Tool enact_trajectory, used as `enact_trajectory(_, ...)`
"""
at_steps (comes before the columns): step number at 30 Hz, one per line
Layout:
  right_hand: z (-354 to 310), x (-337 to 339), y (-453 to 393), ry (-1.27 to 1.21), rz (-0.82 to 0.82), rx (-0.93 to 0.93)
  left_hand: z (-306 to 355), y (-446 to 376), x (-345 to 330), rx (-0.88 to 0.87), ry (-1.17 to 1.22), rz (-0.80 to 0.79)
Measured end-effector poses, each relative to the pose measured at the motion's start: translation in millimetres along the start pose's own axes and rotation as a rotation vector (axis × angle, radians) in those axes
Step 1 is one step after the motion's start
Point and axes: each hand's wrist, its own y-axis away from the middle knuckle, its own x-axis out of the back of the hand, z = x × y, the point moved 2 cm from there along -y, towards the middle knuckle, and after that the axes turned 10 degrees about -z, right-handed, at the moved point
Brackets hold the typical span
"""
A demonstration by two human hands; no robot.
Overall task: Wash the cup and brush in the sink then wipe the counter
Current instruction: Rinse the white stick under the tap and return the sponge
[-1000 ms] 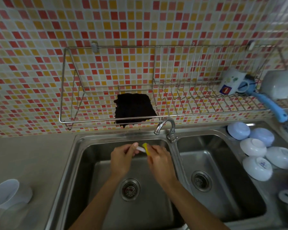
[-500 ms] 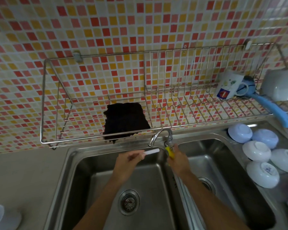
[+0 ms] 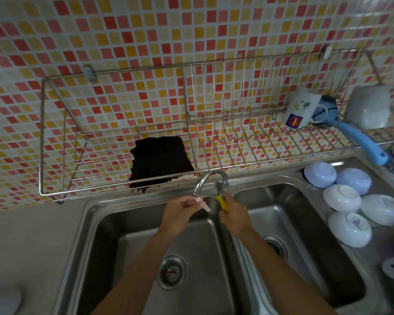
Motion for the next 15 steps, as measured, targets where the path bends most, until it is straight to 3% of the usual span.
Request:
enact_trajectory(7,5.6,0.1,12.6,-0.154,0.116,0.033,4.1,-5.6,-4.6,0.005,-0.023,0.001)
enact_trajectory(15,17.8,-7.4,28.0,-0.132,0.152,0.04,-2.2,10.1,14.1,-0.002,-0.094,-0.026)
